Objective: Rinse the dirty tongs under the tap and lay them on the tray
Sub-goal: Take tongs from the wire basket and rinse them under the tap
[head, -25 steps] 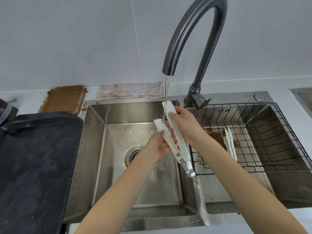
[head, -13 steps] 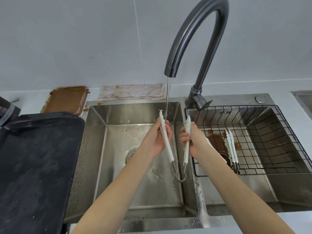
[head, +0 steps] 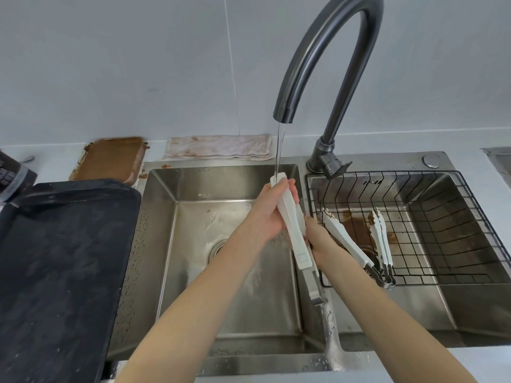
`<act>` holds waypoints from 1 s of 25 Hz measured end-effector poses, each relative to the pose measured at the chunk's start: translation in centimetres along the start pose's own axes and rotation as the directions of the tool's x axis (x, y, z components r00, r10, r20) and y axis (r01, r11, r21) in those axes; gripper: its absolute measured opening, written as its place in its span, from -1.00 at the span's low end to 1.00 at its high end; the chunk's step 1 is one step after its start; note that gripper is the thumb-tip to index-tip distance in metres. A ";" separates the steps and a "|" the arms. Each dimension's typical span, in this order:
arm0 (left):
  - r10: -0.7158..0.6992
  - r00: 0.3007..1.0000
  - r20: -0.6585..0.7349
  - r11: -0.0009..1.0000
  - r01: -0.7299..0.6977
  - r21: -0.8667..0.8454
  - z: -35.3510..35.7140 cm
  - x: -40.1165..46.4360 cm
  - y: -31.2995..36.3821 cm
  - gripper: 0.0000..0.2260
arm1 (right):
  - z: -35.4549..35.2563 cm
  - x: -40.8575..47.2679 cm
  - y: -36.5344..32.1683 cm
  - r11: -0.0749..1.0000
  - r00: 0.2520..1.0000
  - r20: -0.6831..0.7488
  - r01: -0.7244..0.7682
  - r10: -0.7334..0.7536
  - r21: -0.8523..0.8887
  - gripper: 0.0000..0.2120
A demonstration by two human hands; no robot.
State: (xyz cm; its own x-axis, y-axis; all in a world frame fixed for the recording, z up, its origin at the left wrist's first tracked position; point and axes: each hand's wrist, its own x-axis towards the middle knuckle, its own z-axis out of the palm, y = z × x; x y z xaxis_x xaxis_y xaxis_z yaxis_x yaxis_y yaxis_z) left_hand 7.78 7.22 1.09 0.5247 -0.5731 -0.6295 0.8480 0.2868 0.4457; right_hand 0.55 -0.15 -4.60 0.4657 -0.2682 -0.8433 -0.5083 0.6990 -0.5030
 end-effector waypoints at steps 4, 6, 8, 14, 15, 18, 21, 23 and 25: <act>-0.039 0.977 -0.210 0.997 0.053 0.061 0.3 0.6 0.3 -0.66 | 0.5 -1.6 -0.6 0.969 0.996 0.054 0.060 -0.075 0.241 -0.59; 0.052 0.959 -0.279 0.991 -0.015 0.136 -0.3 1.1 0.6 -0.63 | 0.8 -2.0 -0.9 0.955 0.973 -0.080 0.230 -0.218 0.186 -0.70; 0.100 0.943 -0.319 0.988 -0.055 0.145 -1.4 1.5 0.5 -0.62 | 0.8 -2.7 -1.5 0.907 0.898 -0.198 0.414 -0.392 0.083 -0.70; 0.094 0.972 -0.215 0.994 -0.080 0.074 -3.4 1.3 -0.4 -0.67 | 2.3 -4.0 -3.5 0.731 0.707 -0.187 0.667 -0.682 -0.144 -0.64; 0.106 0.978 -0.179 0.993 -0.094 0.075 -3.3 1.1 -0.6 -0.69 | 2.8 -4.1 -3.9 0.701 0.681 -0.165 0.695 -0.714 -0.161 -0.64; 0.141 0.985 -0.103 0.989 -0.137 0.047 -2.8 0.7 -0.3 -0.66 | 3.7 -4.0 -5.0 0.583 0.578 -0.089 0.786 -0.811 -0.206 -0.67; 0.211 0.977 -0.035 0.977 -0.210 0.017 -2.4 0.6 0.8 -0.66 | 4.2 -4.4 -5.7 0.432 0.445 -0.014 0.862 -0.896 -0.266 -0.74; 0.270 0.963 -0.006 0.963 -0.269 0.024 -2.1 0.7 1.7 -0.67 | 4.5 -4.7 -5.8 0.376 0.392 -0.003 0.880 -0.920 -0.289 -0.74; 0.313 0.949 0.015 0.948 -0.314 0.058 -2.0 0.8 2.3 -0.65 | 4.8 -4.9 -5.8 0.372 0.385 -0.010 0.882 -0.923 -0.289 -0.74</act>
State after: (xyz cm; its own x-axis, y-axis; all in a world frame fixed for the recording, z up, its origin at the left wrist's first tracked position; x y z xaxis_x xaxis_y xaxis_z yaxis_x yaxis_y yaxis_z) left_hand 10.28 8.95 0.35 0.7629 -0.4654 -0.4487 0.6347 0.4072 0.6568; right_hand 4.69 0.31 3.32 0.6410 -0.7552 0.1374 0.0125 -0.1686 -0.9856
